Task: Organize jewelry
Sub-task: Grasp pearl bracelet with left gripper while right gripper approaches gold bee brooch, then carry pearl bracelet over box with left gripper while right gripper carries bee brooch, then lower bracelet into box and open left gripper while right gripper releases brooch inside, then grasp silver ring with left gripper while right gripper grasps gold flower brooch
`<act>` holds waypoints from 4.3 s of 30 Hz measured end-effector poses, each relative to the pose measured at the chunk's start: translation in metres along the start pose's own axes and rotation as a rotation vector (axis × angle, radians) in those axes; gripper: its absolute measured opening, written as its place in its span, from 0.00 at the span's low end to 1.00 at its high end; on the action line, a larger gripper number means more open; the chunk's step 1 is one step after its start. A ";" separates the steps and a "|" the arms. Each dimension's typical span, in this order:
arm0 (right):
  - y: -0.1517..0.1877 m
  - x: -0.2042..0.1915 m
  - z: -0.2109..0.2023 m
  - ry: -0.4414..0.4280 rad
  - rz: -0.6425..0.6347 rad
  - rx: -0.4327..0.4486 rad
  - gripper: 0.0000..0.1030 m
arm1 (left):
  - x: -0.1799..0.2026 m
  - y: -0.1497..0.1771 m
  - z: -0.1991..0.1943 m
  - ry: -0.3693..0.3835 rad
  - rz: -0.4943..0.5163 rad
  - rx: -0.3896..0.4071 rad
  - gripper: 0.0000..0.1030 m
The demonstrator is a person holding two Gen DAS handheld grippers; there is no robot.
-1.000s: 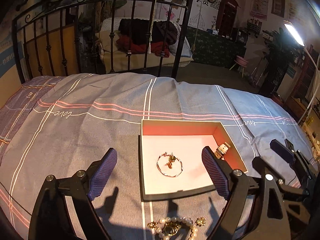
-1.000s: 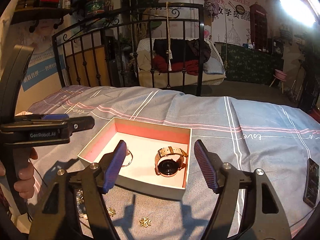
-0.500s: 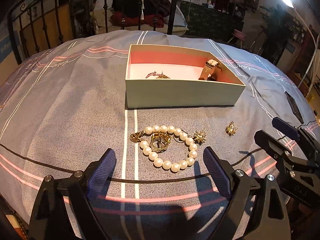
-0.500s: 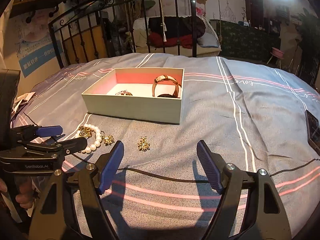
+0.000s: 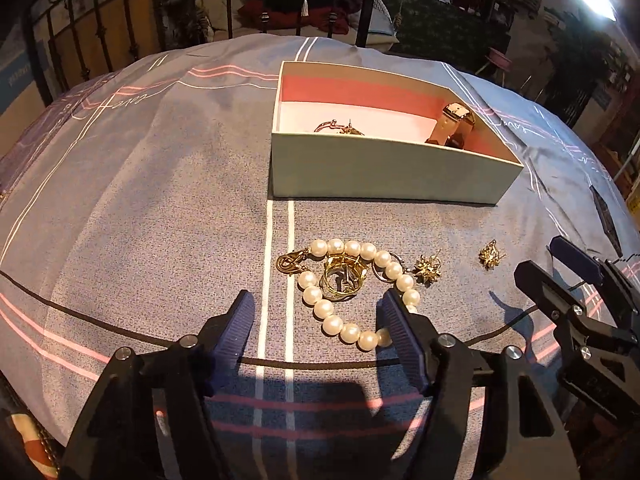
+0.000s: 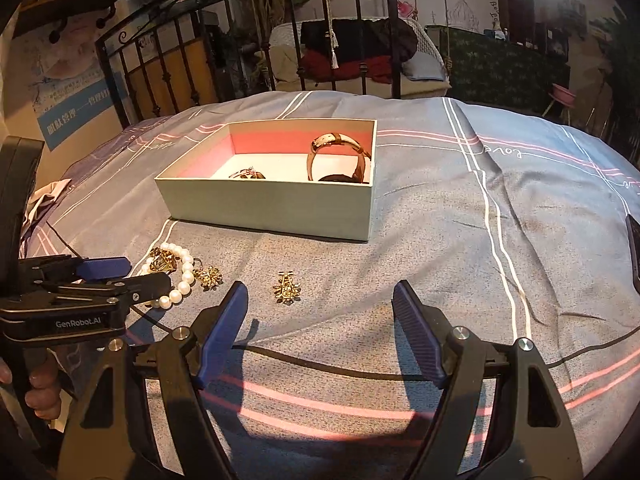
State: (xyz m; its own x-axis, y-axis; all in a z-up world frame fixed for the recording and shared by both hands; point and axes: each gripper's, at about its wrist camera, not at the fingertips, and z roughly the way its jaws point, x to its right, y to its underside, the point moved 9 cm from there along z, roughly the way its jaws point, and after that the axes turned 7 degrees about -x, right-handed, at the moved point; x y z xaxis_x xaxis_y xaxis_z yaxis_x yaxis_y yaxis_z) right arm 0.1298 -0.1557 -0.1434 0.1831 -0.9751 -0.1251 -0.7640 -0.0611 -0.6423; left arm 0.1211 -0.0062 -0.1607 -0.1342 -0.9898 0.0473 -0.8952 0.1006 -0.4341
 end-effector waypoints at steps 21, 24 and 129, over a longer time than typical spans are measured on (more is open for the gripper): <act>0.001 -0.019 0.029 -0.057 -0.072 -0.074 0.44 | 0.010 -0.014 -0.032 0.134 0.006 0.099 0.09; 0.002 -0.021 0.029 -0.062 -0.077 -0.076 0.41 | 0.013 -0.020 -0.044 0.156 0.015 0.132 0.09; -0.004 -0.034 0.014 -0.111 -0.055 -0.028 0.45 | -0.008 -0.017 -0.023 0.091 0.018 0.087 0.55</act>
State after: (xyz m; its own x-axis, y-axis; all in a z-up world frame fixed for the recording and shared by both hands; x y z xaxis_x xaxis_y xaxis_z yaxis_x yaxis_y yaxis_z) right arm 0.1353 -0.1194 -0.1477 0.2914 -0.9405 -0.1746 -0.7679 -0.1212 -0.6289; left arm 0.1274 0.0019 -0.1330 -0.1913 -0.9744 0.1181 -0.8526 0.1053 -0.5119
